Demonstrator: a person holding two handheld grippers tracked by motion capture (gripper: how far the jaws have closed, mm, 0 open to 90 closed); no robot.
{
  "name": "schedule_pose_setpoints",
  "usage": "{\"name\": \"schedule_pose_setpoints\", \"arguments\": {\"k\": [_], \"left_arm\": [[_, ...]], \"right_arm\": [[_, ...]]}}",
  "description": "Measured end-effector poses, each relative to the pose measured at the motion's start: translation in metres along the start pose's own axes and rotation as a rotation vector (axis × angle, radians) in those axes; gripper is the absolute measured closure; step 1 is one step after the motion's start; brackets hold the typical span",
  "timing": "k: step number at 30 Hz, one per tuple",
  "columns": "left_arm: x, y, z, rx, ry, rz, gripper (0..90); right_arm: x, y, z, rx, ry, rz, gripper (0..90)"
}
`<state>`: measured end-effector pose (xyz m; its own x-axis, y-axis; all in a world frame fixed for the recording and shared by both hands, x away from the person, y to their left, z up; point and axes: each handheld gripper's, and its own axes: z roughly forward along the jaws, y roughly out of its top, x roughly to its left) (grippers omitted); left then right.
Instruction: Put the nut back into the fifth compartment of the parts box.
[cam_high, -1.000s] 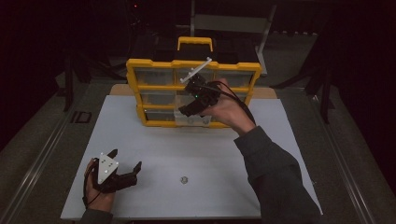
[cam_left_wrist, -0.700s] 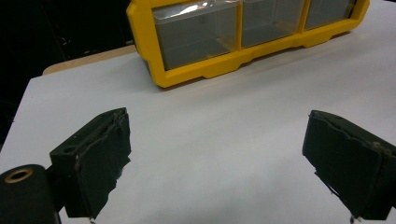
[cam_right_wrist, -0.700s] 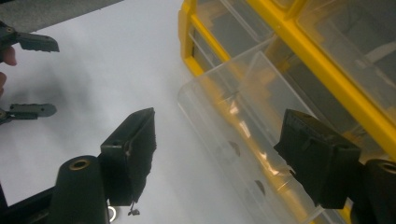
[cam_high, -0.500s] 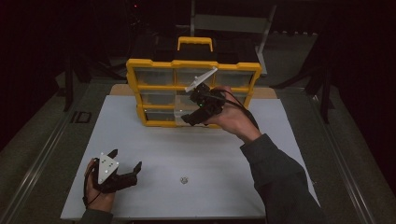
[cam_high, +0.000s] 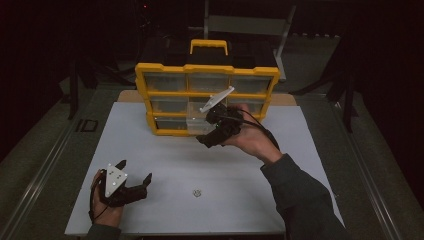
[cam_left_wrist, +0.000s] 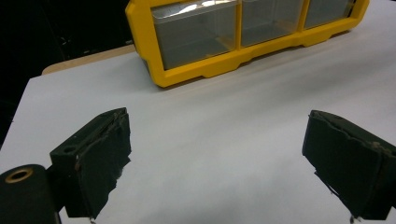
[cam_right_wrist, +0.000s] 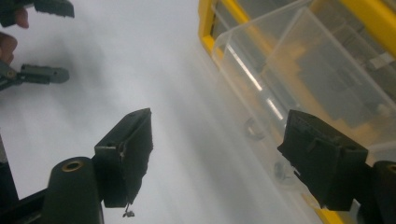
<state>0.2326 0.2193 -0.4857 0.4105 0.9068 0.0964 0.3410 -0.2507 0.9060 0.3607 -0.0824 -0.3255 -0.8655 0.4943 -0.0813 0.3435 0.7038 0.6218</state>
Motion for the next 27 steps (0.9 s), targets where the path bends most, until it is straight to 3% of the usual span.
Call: {"name": "schedule_pose_setpoints", "arguments": {"k": [27], "left_arm": [[0.0, 0.0, 0.0, 0.006, -0.001, 0.003, 7.3]], "right_arm": [[0.016, -0.028, 0.016, 0.002, 0.037, 0.0, 24.5]]}}
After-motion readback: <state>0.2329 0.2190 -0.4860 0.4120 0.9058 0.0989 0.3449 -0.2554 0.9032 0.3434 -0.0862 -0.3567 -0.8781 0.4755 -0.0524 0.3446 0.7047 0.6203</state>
